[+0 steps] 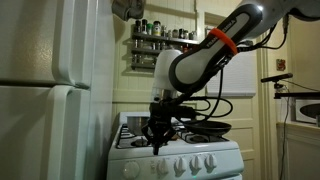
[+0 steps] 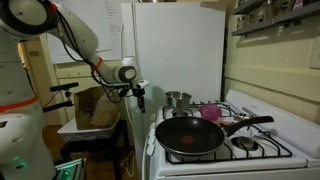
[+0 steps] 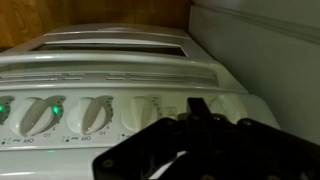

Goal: Switch on the stove

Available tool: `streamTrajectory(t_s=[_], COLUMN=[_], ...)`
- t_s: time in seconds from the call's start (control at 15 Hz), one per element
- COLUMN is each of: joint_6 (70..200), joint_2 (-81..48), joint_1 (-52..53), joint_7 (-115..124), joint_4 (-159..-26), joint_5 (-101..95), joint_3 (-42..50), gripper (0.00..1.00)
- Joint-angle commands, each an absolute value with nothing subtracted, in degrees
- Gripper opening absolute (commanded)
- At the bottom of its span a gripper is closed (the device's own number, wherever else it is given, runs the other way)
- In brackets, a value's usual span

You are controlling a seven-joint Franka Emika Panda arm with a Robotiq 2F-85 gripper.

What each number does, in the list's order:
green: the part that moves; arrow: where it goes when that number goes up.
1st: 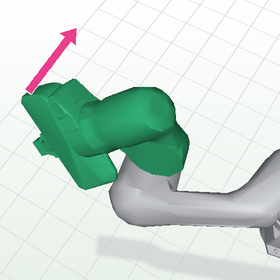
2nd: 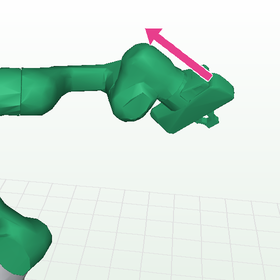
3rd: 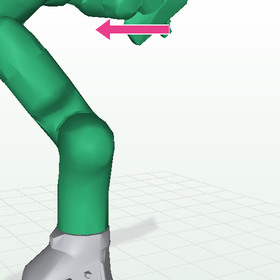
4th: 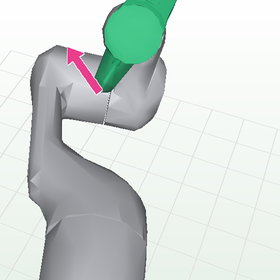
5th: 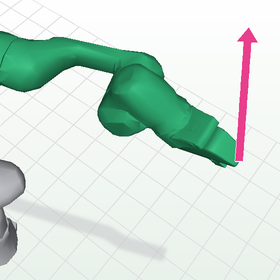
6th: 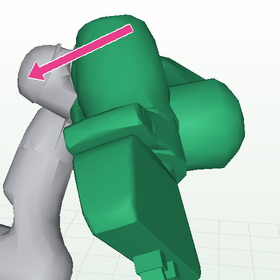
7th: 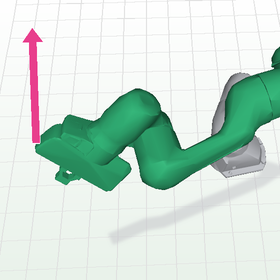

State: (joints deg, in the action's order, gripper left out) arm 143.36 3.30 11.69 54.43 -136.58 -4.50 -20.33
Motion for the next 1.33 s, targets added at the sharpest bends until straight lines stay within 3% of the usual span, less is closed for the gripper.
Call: streamTrajectory(t_s=[0.0,1.27], joint_6=[143.27,148.75], joint_2=[3.38,-4.11], joint_1=[12.84,14.39], joint_7=[54.31,62.00], joint_4=[-136.43,-137.62], joint_5=[-4.49,-15.37], joint_3=[-19.08,-14.76], gripper=[0.01,0.00])
